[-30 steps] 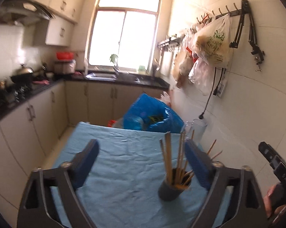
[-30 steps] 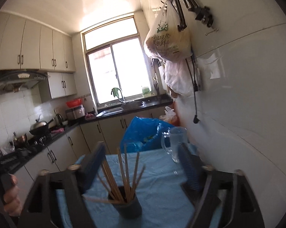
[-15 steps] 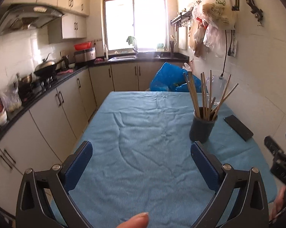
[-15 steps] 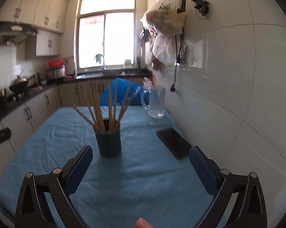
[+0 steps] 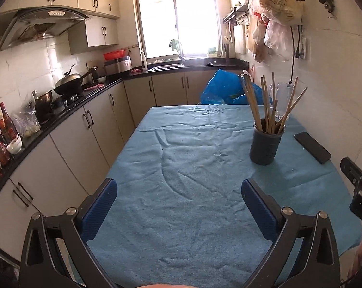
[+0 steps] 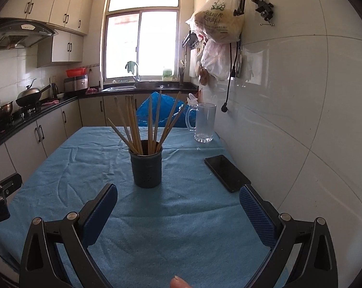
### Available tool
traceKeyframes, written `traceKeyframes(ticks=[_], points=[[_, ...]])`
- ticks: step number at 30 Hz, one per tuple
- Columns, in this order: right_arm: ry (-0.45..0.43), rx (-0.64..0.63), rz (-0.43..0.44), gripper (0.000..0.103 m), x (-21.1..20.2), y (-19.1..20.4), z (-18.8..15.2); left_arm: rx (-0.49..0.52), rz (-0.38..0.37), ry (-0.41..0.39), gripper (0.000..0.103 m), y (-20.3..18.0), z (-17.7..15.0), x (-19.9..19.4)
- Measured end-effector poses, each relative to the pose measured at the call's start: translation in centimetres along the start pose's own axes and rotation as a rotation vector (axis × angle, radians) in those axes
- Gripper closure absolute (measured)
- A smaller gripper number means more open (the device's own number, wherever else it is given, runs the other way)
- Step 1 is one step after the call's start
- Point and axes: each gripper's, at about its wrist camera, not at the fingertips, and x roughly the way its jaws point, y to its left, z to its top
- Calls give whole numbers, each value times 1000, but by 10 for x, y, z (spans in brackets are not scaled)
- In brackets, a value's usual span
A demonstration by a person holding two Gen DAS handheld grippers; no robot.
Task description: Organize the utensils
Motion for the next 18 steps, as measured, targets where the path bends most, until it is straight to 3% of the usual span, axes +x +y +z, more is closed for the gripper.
traceKeyframes(ticks=[18], points=[[61,-22,6,0,21,9,-4,14,-12,46,0,-1,-2,17]])
